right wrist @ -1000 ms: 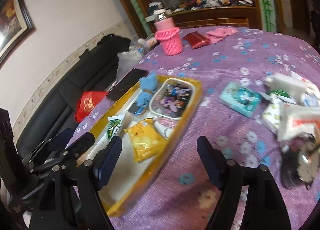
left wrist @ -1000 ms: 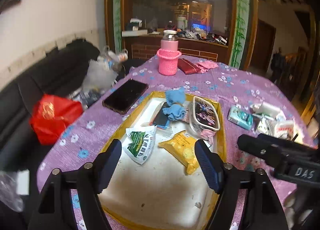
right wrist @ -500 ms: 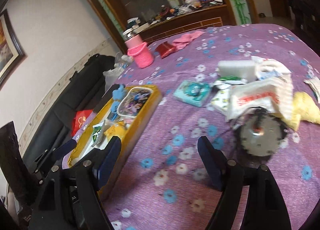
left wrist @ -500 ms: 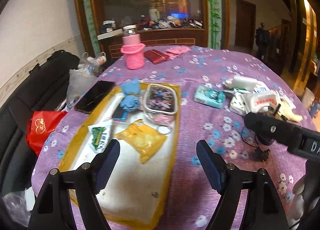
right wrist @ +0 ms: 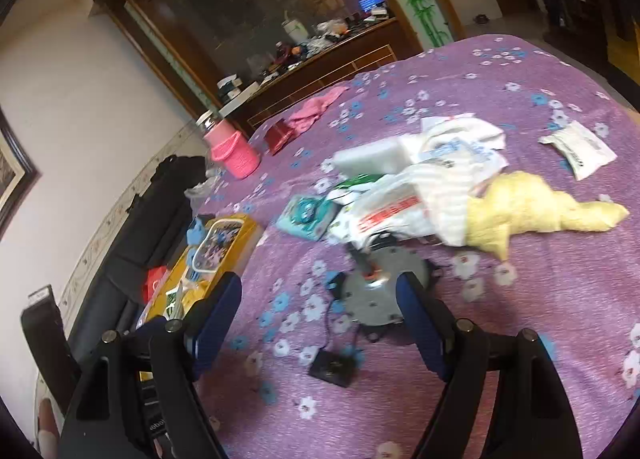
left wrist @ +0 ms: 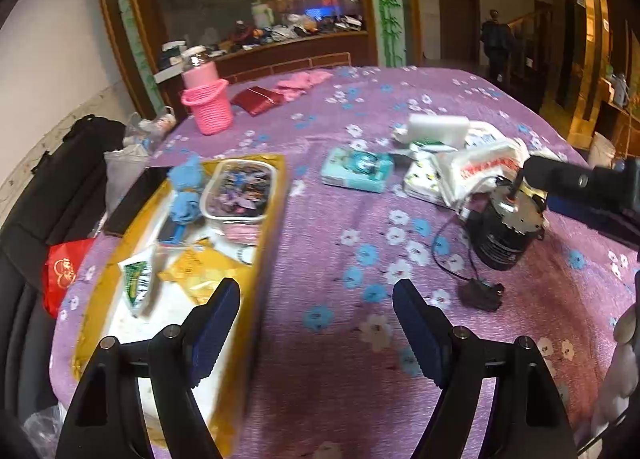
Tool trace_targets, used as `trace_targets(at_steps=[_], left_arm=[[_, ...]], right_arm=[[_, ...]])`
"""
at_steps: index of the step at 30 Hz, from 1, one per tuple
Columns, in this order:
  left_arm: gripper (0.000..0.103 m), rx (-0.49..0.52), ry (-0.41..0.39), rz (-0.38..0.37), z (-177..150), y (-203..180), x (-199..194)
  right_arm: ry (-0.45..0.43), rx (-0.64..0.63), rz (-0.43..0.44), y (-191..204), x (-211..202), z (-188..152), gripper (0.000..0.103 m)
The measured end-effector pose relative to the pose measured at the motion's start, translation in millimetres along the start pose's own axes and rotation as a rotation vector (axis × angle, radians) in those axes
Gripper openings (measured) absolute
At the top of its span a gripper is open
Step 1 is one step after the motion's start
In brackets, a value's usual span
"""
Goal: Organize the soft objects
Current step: 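Move both open grippers back toward remaining items near black motor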
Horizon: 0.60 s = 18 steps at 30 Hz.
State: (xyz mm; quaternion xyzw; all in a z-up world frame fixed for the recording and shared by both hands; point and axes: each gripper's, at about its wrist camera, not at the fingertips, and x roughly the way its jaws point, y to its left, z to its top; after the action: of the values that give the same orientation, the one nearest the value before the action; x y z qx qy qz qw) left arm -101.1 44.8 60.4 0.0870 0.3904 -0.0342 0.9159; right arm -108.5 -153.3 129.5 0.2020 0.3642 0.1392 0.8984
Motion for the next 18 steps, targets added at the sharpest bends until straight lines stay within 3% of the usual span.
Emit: trace_targets(at_steps=[14, 18], left_arm=[[0.082, -0.005, 0.17, -0.171, -20, -34, 53], [0.095, -0.018, 0.163, -0.196, -24, -34, 56]], right_arm=[[-0.057, 0.074, -0.092, -62, -28, 21, 0.079], [-0.055, 0.071, -0.126, -72, -31, 26, 0.079]])
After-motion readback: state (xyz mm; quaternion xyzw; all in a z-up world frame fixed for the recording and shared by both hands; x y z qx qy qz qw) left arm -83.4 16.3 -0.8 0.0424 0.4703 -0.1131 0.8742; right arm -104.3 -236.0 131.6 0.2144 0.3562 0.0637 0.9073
